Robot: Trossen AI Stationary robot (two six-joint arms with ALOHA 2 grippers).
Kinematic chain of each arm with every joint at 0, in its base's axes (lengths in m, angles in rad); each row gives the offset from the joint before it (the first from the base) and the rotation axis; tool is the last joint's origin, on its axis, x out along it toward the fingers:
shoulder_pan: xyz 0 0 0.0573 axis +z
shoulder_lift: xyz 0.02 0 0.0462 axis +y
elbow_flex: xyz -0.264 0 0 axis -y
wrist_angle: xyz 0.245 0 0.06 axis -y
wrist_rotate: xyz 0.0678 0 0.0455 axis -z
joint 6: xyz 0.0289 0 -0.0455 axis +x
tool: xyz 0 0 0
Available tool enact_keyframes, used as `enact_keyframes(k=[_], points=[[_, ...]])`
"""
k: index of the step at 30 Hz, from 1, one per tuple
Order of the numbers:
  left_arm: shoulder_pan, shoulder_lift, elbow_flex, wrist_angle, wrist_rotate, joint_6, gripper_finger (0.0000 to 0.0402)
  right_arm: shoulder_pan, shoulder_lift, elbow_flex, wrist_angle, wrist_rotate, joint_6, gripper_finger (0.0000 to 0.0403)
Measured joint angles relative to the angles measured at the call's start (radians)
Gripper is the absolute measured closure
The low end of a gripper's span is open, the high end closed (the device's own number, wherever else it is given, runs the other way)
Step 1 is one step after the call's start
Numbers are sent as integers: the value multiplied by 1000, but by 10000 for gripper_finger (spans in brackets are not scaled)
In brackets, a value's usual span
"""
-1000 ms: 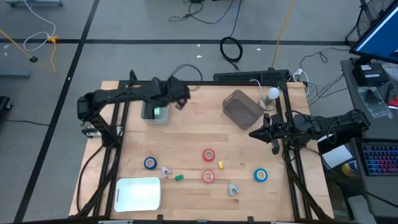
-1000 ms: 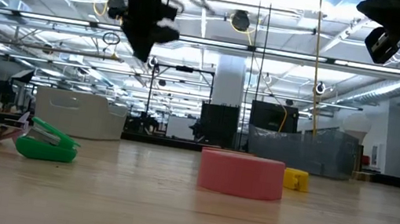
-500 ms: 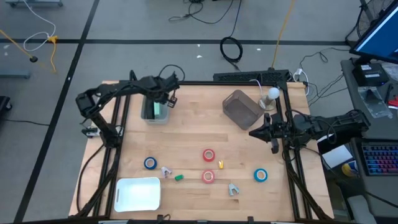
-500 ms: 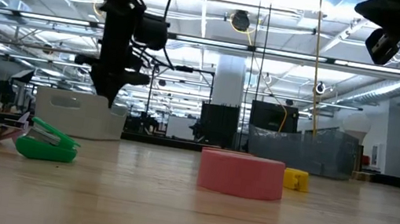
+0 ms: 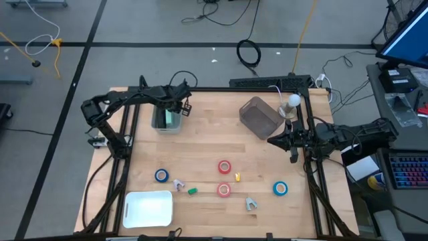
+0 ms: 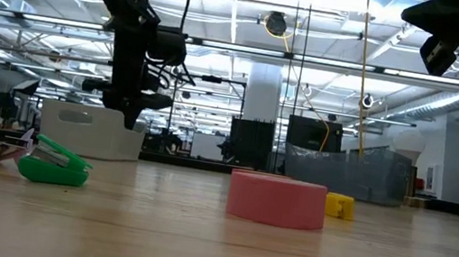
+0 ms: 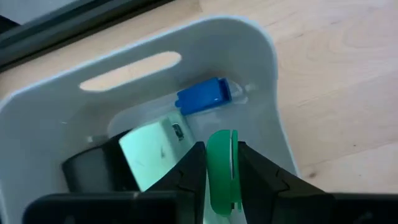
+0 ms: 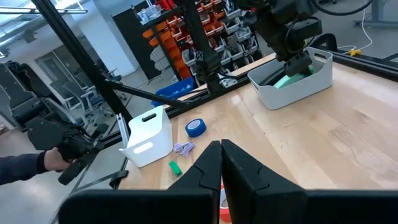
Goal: Pick and place Stapler, Stapler remover, tape
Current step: Put the top green stapler into the gray bin
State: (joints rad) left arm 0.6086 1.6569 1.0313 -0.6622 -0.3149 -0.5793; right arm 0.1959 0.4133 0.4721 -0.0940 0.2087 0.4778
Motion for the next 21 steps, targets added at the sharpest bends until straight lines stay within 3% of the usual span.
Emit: enact_keyframes(k=[12, 21], points=[[-3, 0, -92, 165, -1, -52, 329, 0, 0, 0, 0, 0, 1, 399], [-3, 0, -114, 193, -1, -38, 301, 0, 0, 0, 8, 0, 8, 399]])
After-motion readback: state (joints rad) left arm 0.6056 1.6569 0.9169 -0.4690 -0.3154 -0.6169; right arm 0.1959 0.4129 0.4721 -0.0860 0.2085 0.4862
